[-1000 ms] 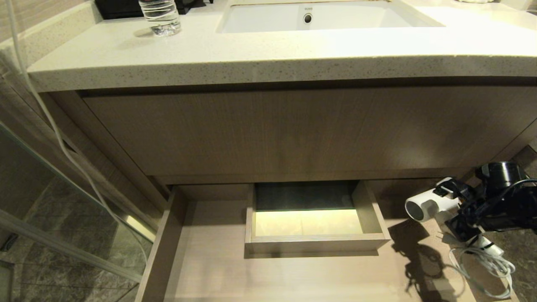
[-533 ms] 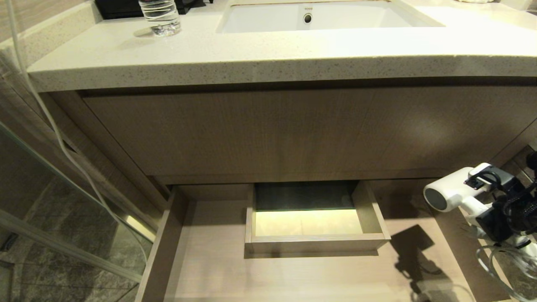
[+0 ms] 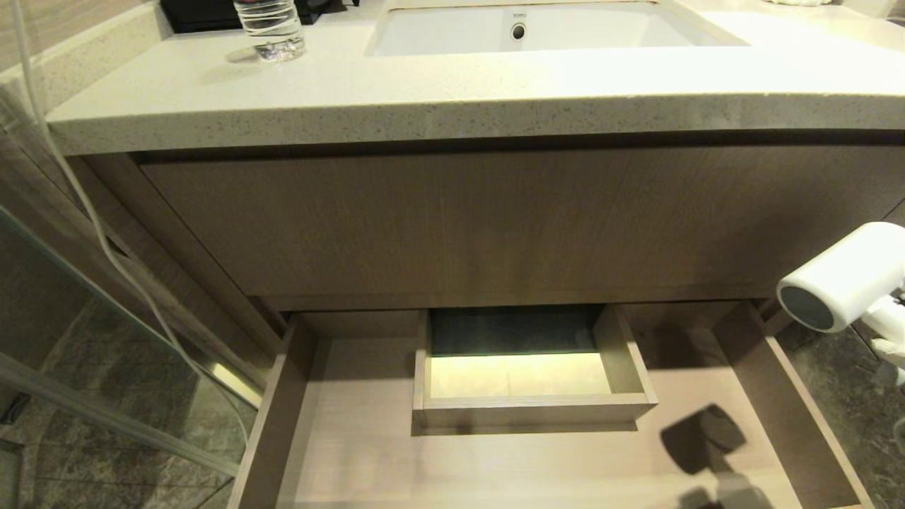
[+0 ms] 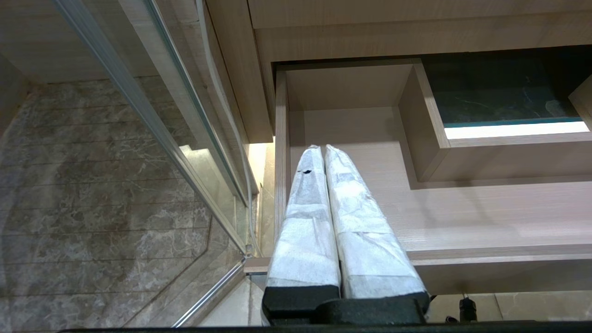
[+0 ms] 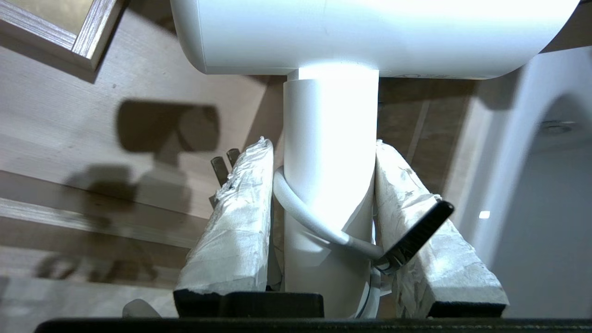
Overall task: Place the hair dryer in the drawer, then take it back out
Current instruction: Place it on the countertop
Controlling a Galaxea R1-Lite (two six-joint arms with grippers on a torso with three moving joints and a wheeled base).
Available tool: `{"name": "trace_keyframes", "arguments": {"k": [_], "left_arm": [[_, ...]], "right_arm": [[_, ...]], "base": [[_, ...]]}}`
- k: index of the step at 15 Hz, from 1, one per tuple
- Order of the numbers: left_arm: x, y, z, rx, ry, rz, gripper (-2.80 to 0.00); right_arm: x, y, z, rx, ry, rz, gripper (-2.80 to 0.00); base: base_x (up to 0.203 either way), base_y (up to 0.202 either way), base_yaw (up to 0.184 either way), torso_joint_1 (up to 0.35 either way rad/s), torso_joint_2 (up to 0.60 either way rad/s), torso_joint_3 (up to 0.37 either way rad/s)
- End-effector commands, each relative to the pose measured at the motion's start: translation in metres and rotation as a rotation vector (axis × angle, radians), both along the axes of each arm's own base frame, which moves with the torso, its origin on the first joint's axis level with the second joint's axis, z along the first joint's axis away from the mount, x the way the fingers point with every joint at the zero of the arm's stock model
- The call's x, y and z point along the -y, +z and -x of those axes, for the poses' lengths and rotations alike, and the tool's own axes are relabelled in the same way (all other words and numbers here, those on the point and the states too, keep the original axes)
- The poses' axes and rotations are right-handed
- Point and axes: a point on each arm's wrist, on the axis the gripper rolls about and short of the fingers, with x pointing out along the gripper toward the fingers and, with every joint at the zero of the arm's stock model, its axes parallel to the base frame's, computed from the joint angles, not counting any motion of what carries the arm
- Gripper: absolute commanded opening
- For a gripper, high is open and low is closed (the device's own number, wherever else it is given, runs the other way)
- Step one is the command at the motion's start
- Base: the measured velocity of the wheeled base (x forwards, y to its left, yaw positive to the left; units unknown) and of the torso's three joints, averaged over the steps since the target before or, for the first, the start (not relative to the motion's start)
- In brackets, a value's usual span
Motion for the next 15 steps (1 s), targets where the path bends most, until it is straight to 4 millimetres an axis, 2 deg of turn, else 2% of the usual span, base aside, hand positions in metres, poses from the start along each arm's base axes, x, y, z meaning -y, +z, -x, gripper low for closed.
{"name": "trace_keyframes", "arguments": {"k": [1,4,7,10,15], "left_arm": [[0.0,0.0,0.0,0.0,0.0,0.0,-2.8],[0.0,0.0,0.0,0.0,0.0,0.0,-2.8],[0.0,0.0,0.0,0.0,0.0,0.0,-2.8],[0.0,0.0,0.0,0.0,0.0,0.0,-2.8],[0.0,0.0,0.0,0.0,0.0,0.0,-2.8]], "right_arm": [[-0.01,0.027,0.04,0.148,0.006,0.067,-2.8],[-0.018,0.039,0.072,0.254,0.007,0.134,-2.8],[-0.021,0.051,0.09,0.342,-0.029,0.182,-2.8],[-0.021,0.088,0.091,0.43,-0.04,0.209,-2.8],[-0.015,0.157,0.08,0.521,-0.064,0.243,-2.8]], "base": [[0.0,0.0,0.0,0.0,0.0,0.0],[0.0,0.0,0.0,0.0,0.0,0.0],[0.0,0.0,0.0,0.0,0.0,0.0],[0.0,0.0,0.0,0.0,0.0,0.0],[0.0,0.0,0.0,0.0,0.0,0.0]]}}
